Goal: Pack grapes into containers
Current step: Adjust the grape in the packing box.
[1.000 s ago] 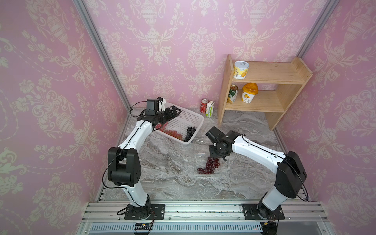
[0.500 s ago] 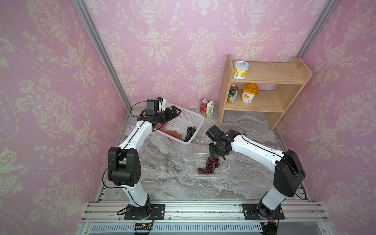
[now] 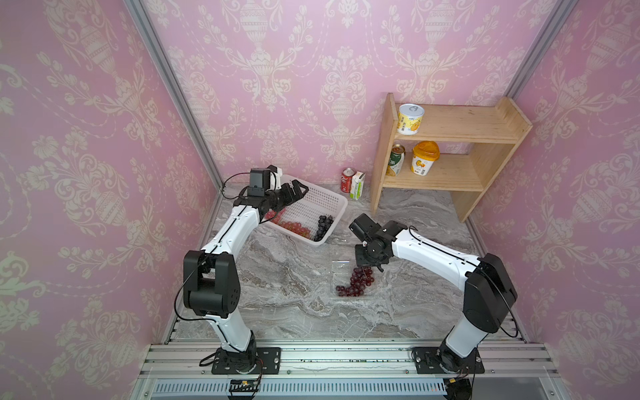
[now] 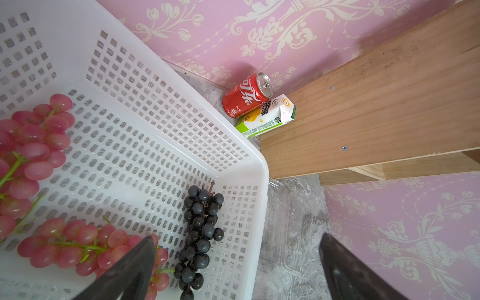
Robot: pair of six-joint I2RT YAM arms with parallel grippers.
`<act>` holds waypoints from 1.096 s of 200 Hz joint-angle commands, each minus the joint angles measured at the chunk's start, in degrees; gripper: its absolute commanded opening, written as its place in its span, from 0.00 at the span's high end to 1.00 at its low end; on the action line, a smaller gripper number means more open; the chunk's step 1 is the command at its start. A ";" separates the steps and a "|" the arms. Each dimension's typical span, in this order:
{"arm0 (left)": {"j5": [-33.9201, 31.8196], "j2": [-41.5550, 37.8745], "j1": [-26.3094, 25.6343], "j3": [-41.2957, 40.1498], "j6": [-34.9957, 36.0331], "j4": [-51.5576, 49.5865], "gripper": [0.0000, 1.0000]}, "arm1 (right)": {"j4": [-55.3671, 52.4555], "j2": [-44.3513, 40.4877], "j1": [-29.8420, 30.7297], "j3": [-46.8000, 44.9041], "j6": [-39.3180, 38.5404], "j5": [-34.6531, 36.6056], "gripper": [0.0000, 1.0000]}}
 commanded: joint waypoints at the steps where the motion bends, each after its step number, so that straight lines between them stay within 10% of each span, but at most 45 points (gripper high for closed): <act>1: 1.10 -0.43 0.23 -1.07 -0.51 0.89 0.01 | -0.84 -1.03 0.06 1.17 0.81 -0.02 1.00; 134: 1.02 -0.18 0.23 -0.89 -0.47 0.90 0.01 | -3.34 -2.68 10.90 12.20 -1.74 -1.31 1.00; 219: 1.21 0.08 0.21 -0.81 -0.88 1.00 0.01 | -0.69 -6.33 9.83 -1.57 -0.40 -0.73 1.00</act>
